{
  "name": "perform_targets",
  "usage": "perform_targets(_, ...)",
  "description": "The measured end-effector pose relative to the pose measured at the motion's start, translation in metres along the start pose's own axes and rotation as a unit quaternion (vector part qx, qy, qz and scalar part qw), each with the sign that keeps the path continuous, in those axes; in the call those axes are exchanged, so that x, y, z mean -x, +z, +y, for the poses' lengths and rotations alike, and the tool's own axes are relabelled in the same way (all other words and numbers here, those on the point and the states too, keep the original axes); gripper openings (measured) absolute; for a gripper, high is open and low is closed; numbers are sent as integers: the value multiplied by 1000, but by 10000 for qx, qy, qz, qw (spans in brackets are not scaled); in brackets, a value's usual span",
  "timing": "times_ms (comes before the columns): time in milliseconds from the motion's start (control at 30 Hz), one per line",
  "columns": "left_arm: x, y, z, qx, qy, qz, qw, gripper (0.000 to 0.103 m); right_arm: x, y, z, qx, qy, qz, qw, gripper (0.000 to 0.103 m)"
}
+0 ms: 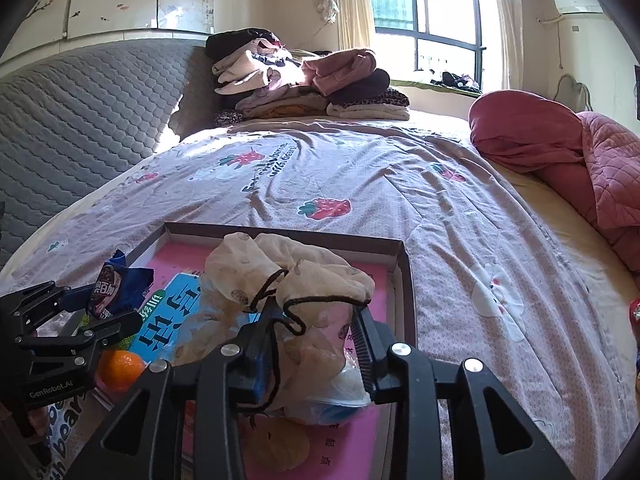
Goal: Organize objects
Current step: 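Lower the cookie pack over the book while the right tool lowers the mesh bag into the tray, then open the right tool to release the mesh bag while the left tool holds the cookie pack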
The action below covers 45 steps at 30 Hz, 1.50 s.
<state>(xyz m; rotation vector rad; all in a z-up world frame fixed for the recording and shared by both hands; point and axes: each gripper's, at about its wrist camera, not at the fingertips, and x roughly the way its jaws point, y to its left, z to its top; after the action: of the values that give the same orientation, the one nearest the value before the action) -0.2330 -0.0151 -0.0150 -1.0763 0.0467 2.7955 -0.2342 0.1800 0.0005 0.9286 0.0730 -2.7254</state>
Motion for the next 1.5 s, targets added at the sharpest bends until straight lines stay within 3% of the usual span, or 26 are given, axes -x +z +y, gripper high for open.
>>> perform_targets(333, 3, -3, -11, -159, -64, -16, 9999, 57, 0, 2, 0, -58, 12, 153, 9999, 39)
perform_targets(700, 8, -7, -23, -303, -129, -29, 9995, 58, 9, 6, 3, -79, 64, 316, 9994, 50)
perform_targets(1500, 7, -11, -35, -503, -119, 87, 9986, 59, 28, 13, 1, -128, 13, 187, 9997, 50)
